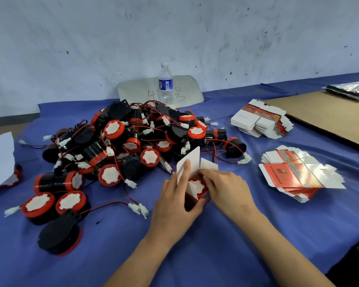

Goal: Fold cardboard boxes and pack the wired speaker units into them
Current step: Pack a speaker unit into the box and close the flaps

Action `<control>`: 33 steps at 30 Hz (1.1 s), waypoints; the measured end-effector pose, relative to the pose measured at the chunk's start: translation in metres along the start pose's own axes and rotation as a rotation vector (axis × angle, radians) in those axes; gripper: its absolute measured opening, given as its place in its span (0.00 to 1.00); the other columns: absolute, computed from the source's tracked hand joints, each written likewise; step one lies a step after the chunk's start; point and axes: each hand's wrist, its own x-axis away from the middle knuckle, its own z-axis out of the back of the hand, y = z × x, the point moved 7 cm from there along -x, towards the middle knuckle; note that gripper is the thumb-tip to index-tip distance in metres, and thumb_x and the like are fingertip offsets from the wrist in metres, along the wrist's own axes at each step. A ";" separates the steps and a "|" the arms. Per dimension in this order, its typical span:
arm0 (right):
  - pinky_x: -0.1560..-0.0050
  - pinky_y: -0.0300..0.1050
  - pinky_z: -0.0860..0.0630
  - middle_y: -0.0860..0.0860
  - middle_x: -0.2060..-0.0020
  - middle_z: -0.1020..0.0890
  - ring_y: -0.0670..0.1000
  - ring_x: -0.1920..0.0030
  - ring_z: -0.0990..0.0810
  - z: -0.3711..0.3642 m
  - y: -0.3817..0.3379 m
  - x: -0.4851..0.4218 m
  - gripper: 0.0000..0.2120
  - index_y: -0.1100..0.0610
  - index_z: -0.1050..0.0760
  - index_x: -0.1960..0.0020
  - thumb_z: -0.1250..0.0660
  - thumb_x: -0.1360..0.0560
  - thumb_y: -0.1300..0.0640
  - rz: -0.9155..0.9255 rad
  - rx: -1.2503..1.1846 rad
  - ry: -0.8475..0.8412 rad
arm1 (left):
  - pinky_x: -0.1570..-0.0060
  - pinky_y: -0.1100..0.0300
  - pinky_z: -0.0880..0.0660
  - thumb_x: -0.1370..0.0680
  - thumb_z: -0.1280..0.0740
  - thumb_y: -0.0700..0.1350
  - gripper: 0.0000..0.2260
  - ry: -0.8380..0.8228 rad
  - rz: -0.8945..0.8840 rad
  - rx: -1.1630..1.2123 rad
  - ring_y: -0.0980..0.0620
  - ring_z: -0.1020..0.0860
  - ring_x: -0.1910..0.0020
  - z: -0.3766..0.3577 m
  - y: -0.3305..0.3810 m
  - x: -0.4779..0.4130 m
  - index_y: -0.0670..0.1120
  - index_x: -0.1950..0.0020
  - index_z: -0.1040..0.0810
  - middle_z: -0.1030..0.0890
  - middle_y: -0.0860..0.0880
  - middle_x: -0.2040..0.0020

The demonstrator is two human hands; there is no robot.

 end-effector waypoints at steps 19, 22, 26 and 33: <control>0.42 0.47 0.25 0.50 0.35 0.23 0.50 0.40 0.22 -0.005 0.020 0.004 0.11 0.56 0.16 0.48 0.32 0.25 0.66 -0.213 -0.625 0.307 | 0.35 0.52 0.28 0.19 0.39 0.39 0.19 -0.002 -0.008 -0.080 0.46 0.44 0.23 -0.015 -0.003 -0.003 0.45 0.27 0.31 0.62 0.45 0.22; 0.47 0.46 0.23 0.48 0.39 0.21 0.47 0.45 0.20 -0.002 0.019 0.007 0.10 0.57 0.16 0.48 0.32 0.26 0.66 -0.222 -0.618 0.360 | 0.38 0.56 0.29 0.22 0.34 0.35 0.14 0.115 -0.047 -0.096 0.42 0.33 0.28 -0.004 0.005 -0.001 0.39 0.36 0.22 0.43 0.37 0.23; 0.57 0.44 0.24 0.47 0.40 0.23 0.43 0.60 0.24 0.003 0.020 0.012 0.06 0.55 0.21 0.54 0.29 0.27 0.65 -0.203 -0.576 0.436 | 0.44 0.55 0.23 0.29 0.27 0.32 0.11 0.238 -0.083 -0.157 0.41 0.22 0.43 0.006 0.015 0.003 0.37 0.47 0.17 0.26 0.38 0.40; 0.59 0.39 0.22 0.37 0.56 0.21 0.44 0.57 0.18 -0.003 0.017 0.012 0.20 0.40 0.33 0.51 0.32 0.26 0.64 -0.221 -0.749 0.327 | 0.36 0.51 0.30 0.27 0.32 0.31 0.17 0.105 -0.191 -0.081 0.53 0.30 0.36 -0.007 0.024 0.000 0.41 0.38 0.22 0.22 0.47 0.39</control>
